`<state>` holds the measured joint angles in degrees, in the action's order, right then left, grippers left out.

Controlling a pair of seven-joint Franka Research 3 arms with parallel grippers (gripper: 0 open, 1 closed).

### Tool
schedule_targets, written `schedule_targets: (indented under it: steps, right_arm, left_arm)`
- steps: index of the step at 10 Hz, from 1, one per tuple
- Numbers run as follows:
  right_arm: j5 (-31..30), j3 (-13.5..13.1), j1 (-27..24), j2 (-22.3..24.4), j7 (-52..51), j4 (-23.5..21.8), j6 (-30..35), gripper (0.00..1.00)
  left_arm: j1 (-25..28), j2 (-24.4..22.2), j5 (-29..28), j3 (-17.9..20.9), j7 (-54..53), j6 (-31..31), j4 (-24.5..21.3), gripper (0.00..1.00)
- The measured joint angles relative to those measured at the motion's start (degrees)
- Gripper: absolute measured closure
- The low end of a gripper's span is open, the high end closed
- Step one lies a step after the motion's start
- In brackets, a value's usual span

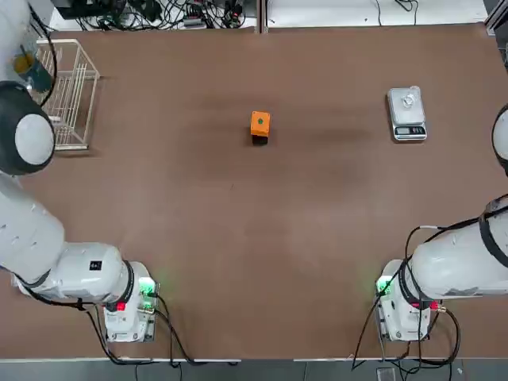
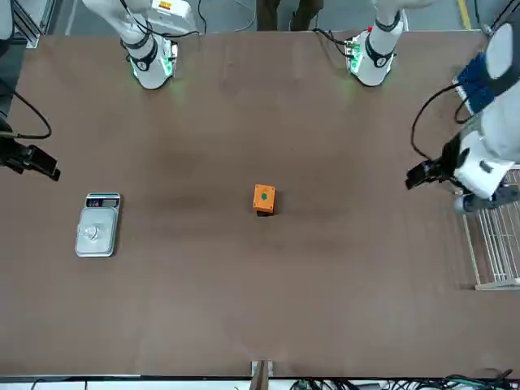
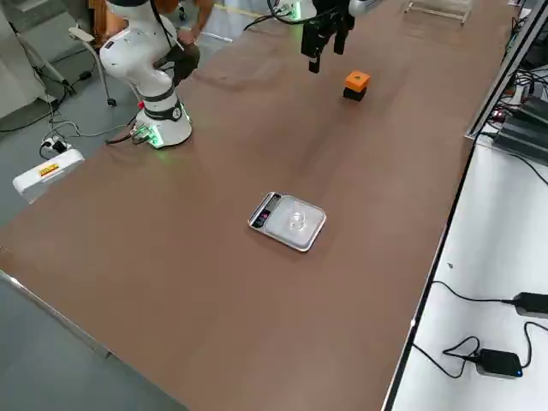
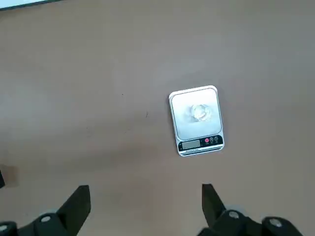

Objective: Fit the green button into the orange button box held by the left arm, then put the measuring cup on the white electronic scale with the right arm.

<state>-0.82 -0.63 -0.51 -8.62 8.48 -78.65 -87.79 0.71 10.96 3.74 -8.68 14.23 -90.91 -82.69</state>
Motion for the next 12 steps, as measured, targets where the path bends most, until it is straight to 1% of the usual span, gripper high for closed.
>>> schedule_targets:
  steps: [2, 4, 6, 8, 12]
  right_arm:
    - [0.0, 0.0, 0.0, 0.0, 0.0, 0.0, 0.0, 0.0]
    - [0.0, 0.0, 0.0, 0.0, 0.0, 0.0, 0.0, 0.0]
    - [0.0, 0.0, 0.0, 0.0, 0.0, 0.0, 0.0, 0.0]
    - [0.0, 0.0, 0.0, 0.0, 0.0, 0.0, 0.0, 0.0]
    - [0.0, 0.0, 0.0, 0.0, 0.0, 0.0, 0.0, 0.0]
  left_arm:
    - [0.1, -1.9, 0.0, 0.5, -4.3, 0.3, 0.0, 0.0]
    - [0.1, -4.7, 0.0, 2.6, -7.2, 2.2, -0.1, 0.0]
    - [0.0, -6.3, -1.9, 4.0, -7.8, 4.0, -0.3, 0.0]
    - [-0.1, -6.4, -3.6, 4.0, -7.8, 4.2, -0.4, 0.0]
    - [-0.1, -6.4, -3.6, 4.0, -7.8, 4.2, -0.4, 0.0]
